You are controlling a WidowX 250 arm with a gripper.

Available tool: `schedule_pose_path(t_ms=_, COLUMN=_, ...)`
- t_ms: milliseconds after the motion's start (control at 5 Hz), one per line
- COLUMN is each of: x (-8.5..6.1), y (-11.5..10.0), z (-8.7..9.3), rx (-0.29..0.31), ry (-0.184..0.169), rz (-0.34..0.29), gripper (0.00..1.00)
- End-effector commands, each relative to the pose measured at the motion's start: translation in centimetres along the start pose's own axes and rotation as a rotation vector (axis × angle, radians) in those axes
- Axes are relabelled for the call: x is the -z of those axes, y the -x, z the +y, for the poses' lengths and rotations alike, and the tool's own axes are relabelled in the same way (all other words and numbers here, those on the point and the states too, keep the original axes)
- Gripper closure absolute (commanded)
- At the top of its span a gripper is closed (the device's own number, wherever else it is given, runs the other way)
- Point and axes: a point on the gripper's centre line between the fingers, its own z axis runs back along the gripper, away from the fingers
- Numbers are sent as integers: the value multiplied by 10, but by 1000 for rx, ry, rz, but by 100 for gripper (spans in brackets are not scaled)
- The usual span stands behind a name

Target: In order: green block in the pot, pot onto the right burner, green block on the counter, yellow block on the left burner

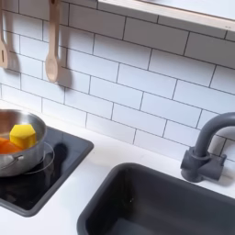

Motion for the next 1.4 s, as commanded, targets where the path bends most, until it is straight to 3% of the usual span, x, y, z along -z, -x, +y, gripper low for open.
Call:
schedule_pose_path(t_ms=0, x=7, y=-1, z=-5, rx=31, ry=40, rz=-15, gripper=0)
schedule_pose_path(t_ms=600, x=9, y=-6, z=-7, rx=29, ry=66, rz=-25, gripper=0)
schedule_pose_path(t_ms=800, x=11, y=-4, z=-8, rx=45, ry=48, rz=-19, gripper=100)
schedule_pose_path(t_ms=1200, x=7, y=-1, z=-6, rx=58, ry=52, rz=-19, gripper=100)
